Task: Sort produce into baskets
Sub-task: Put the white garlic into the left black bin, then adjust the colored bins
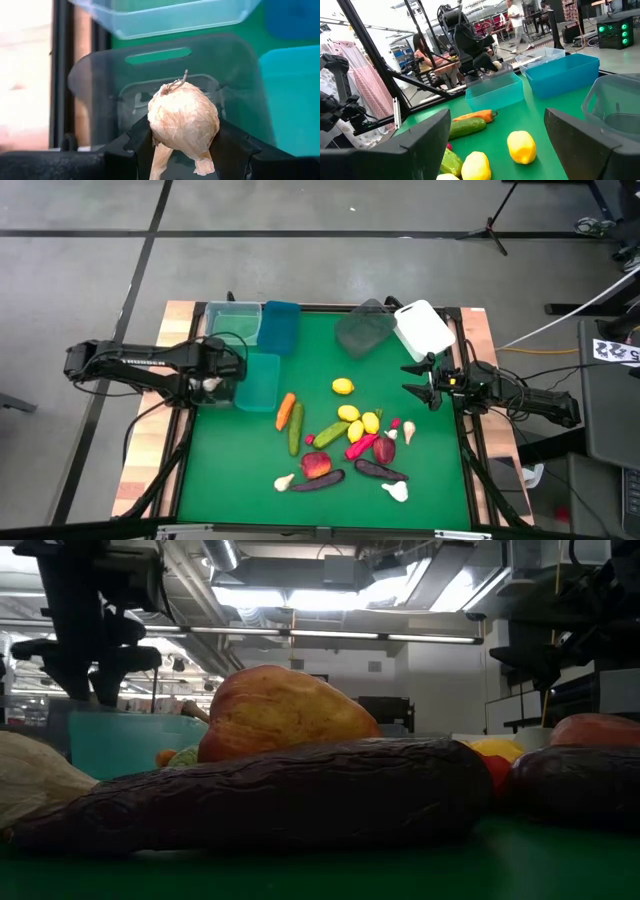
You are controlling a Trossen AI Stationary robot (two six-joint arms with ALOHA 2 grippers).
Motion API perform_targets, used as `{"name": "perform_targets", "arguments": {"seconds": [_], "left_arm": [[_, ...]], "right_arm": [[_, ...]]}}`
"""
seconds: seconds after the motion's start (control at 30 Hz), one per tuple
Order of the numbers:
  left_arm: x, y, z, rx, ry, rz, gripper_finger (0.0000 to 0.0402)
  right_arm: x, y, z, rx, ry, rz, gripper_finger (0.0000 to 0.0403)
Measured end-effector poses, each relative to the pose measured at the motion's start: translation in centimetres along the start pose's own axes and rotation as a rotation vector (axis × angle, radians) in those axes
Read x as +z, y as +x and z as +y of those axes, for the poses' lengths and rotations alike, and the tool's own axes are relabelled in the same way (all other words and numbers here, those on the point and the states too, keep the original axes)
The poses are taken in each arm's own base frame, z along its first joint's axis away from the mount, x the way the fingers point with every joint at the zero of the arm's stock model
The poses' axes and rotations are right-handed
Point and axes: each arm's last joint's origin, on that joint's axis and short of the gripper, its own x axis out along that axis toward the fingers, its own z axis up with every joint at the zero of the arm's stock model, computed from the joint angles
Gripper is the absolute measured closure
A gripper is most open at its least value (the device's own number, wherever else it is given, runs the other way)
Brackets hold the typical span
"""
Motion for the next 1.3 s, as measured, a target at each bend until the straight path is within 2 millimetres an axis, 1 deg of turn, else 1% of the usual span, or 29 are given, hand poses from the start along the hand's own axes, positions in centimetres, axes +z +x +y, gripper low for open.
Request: {"name": "perform_targets", "arguments": {"seconds": [0.2, 0.27, 0.47, 0.67, 0.8, 0.97, 1.1, 1.3], "left_arm": [[0.0, 0.0, -0.2, -0.015, 0.067, -0.006, 0.0242], [0.0, 0.0, -0.1, -0.01, 0.066, -0.01, 0.0228], [0.0, 0.0, -0.1, -0.01, 0.085, -0.005, 0.0168], [0.2, 0.0, -0.8, -0.073, 0.093, -0.026, 0.0142], [0.4, -0.1, -1.4, -0.129, 0.134, -0.049, 0.0137], [0.2, -0.4, -1.9, -0.179, 0.193, -0.051, 0.014], [0.1, -0.9, -1.5, -0.143, 0.215, -0.032, 0.014], [0.0, -1.2, -0.2, -0.024, 0.139, 0.015, 0.0138]], "right_arm": [[0.0, 0.0, 0.0, 0.0, -0.001, 0.0, 0.0084], [0.0, 0.0, 0.0, 0.0, -0.002, 0.0, 0.0084], [0.0, 0.0, 0.0, 0.0, -0.002, 0.0, 0.0084], [0.0, 0.0, 0.0, 0.0, -0.002, 0.0, 0.0084], [0.0, 0.0, 0.0, 0.0, -0.002, 0.0, 0.0084], [0.0, 0.0, 0.0, 0.0, -0.002, 0.0, 0.0084], [0.0, 0.0, 0.0, 0.0, -0.002, 0.0, 0.0084], [0.0, 0.0, 0.0, 0.0, -0.002, 0.0, 0.0084]]}}
